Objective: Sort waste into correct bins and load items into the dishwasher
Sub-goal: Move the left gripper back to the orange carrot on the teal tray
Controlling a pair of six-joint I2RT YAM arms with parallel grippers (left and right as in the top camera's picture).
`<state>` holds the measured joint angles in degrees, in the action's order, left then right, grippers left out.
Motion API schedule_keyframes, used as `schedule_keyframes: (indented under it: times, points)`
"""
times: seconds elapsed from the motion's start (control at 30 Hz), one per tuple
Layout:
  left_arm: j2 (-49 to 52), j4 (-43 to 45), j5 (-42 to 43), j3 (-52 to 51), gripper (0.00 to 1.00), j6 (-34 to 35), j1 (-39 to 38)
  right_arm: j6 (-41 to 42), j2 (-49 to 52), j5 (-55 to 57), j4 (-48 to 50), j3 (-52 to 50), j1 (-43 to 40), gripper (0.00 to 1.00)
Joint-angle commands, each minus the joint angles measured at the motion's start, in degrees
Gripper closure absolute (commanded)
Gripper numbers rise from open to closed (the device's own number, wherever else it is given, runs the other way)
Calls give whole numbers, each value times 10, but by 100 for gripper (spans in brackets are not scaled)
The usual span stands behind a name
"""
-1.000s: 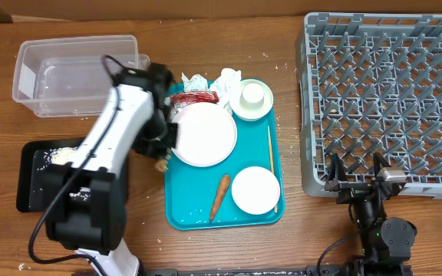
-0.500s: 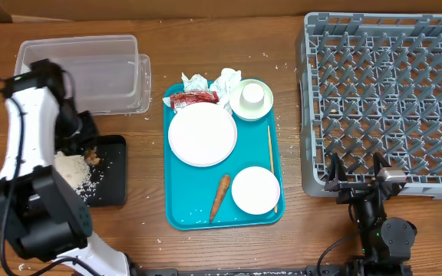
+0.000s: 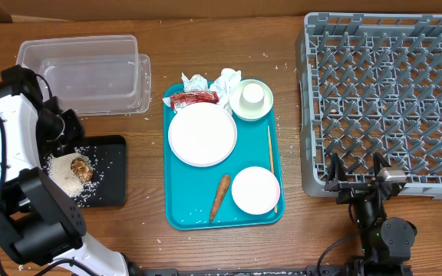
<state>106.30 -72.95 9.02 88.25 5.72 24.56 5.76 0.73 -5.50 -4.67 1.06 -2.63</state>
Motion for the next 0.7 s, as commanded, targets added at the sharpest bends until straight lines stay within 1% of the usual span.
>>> schedule_keyframes:
  times: [0.0,0.03,0.1,0.17,0.2,0.23,0.27,0.33,0.37,0.4,0.43,0.47,0.53,0.6,0.67]
  points:
    - [5,-22,177,11,63,-105,-18,2,-6,5,3,-6,-2,0]
    - [5,-35,210,11,62,-128,-25,2,-6,5,3,-6,-2,0]
    - [5,-59,249,11,61,-157,-44,2,-6,5,3,-6,-2,0]
    - [5,-85,262,11,59,-185,-79,2,-6,5,3,-6,-2,0]
    - [5,-95,261,11,51,-196,-98,2,-6,5,3,-6,-2,0]
    - [5,-103,259,11,0,-203,-118,2,-6,5,3,-6,-2,0]
    - [5,-112,251,10,0,-203,-154,2,-6,5,3,-6,-2,0]
    - [5,-116,245,8,0,-202,-202,2,-6,5,3,-6,-2,0]
    - [5,-116,238,7,0,-191,-227,2,-6,5,3,-6,-2,0]
    - [5,-110,208,5,0,-151,-273,2,-6,5,3,-6,-2,0]
    - [5,-107,183,4,0,-127,-292,2,-6,5,3,-6,-2,0]
    - [5,-101,134,3,0,-89,-317,2,-6,5,3,-6,-2,0]
    - [5,-91,-7,0,0,28,-371,2,-6,5,3,-6,-2,0]
    - [5,-88,-85,0,0,103,-411,2,-6,5,3,-6,-2,0]
    - [5,-81,-95,0,0,127,-436,2,-6,5,3,-6,-2,0]
